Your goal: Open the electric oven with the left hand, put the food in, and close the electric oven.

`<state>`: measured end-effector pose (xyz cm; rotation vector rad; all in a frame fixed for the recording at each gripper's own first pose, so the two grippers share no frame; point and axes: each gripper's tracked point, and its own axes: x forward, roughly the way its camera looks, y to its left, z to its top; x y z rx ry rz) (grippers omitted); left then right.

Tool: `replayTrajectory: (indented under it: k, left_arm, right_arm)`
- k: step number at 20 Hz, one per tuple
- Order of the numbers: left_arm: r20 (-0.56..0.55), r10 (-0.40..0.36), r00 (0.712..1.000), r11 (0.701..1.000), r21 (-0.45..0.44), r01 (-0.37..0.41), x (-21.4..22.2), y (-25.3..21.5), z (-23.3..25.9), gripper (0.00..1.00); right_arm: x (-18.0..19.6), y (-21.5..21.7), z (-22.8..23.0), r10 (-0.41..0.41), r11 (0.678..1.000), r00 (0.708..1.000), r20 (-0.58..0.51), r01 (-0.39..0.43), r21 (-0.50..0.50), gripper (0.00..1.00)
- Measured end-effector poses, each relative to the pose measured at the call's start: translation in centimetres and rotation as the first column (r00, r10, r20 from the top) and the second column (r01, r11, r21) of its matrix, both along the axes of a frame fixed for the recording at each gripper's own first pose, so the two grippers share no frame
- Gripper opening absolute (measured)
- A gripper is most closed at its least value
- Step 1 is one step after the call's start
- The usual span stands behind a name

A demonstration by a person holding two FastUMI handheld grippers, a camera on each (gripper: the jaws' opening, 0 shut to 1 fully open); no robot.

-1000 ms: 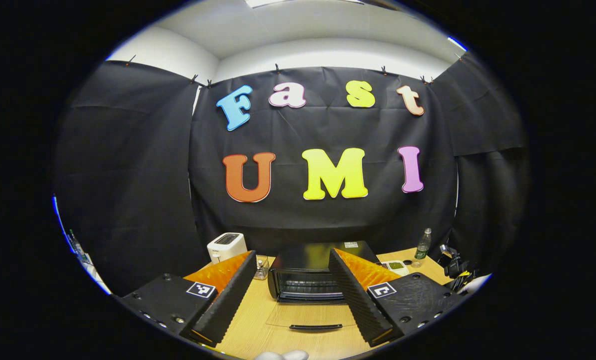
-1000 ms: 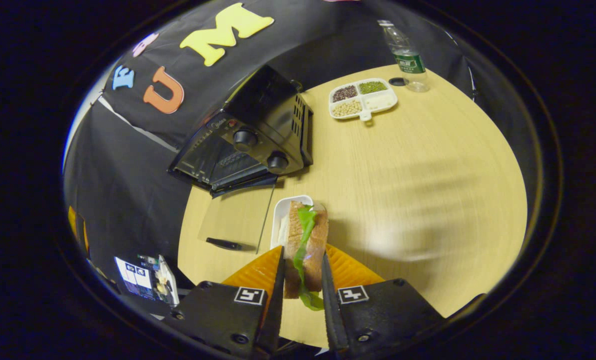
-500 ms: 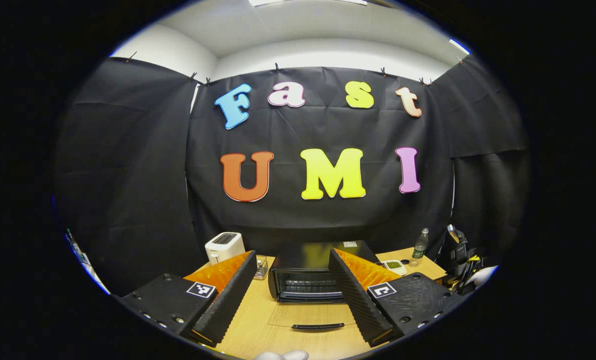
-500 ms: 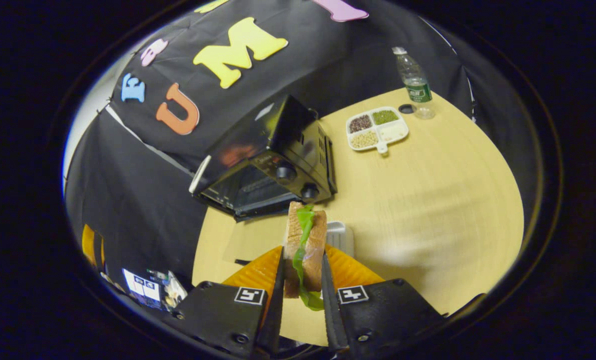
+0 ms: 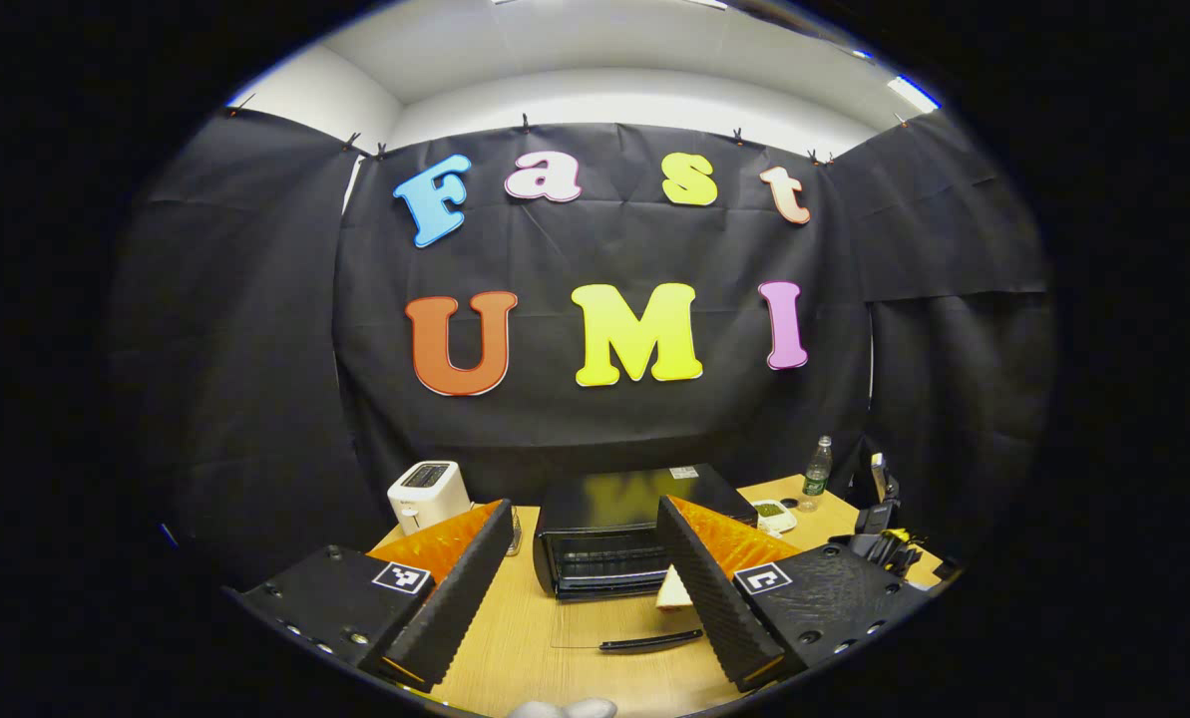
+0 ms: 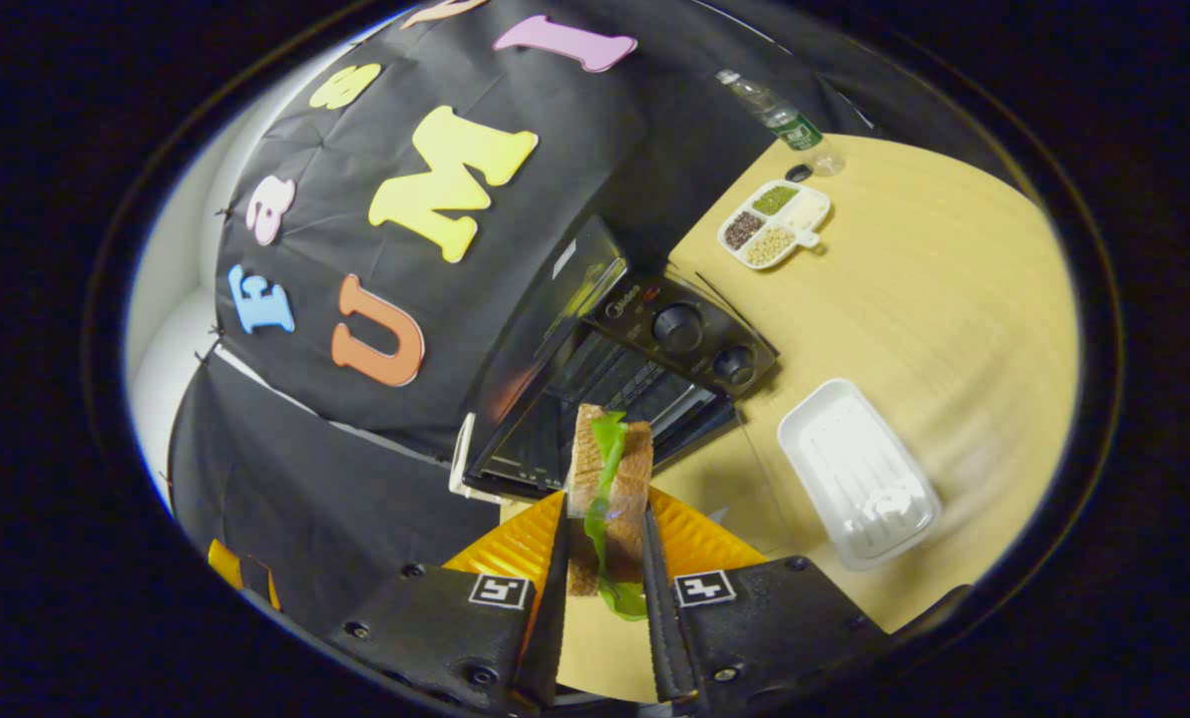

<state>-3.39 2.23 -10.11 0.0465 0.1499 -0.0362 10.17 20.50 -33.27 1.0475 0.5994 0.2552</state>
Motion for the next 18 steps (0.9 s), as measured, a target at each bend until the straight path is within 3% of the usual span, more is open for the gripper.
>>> replayTrajectory:
  k: [3,4,5,7,8,13,14,18]
  left_arm:
    - [-0.012,-0.034,0.999,0.999,0.027,0.034,0.0,0.1,-0.8,0.95]
    - [-0.024,-0.047,0.999,0.998,0.028,0.048,-0.1,-0.1,-1.3,0.95]
    - [-0.033,-0.060,0.998,0.998,0.030,0.061,-0.1,-0.3,-1.8,0.95]
    - [-0.044,-0.080,0.996,0.996,0.039,0.081,-0.3,-0.5,-2.4,0.95]
    - [-0.046,-0.089,0.995,0.995,0.043,0.091,-0.2,-0.7,-2.6,0.95]
    - [-0.059,-0.098,0.993,0.994,0.035,0.100,0.0,-0.5,-3.8,0.95]
    - [-0.062,-0.092,0.994,0.995,0.034,0.094,0.0,-0.3,-4.0,0.95]
    - [-0.059,-0.064,0.996,0.997,0.027,0.065,0.2,0.7,-4.0,0.95]
  right_arm:
    - [2.4,2.3,-1.5,-0.108,0.991,0.994,-0.007,0.108,0.078,0.34]
    - [3.3,3.0,-2.0,-0.136,0.985,0.991,-0.011,0.137,0.109,0.39]
    - [4.3,3.4,-2.3,-0.172,0.977,0.985,-0.008,0.171,0.130,0.35]
    - [6.1,4.2,-2.9,-0.235,0.963,0.972,0.007,0.232,0.135,0.34]
    - [7.0,4.6,-3.0,-0.259,0.958,0.966,0.018,0.254,0.132,0.39]
    - [10.9,7.3,-3.6,-0.327,0.932,0.945,0.010,0.320,0.170,0.39]
    - [11.7,7.6,-3.8,-0.325,0.936,0.945,0.013,0.320,0.149,0.34]
    - [13.4,7.1,-4.9,-0.334,0.940,0.942,0.028,0.331,0.083,0.34]
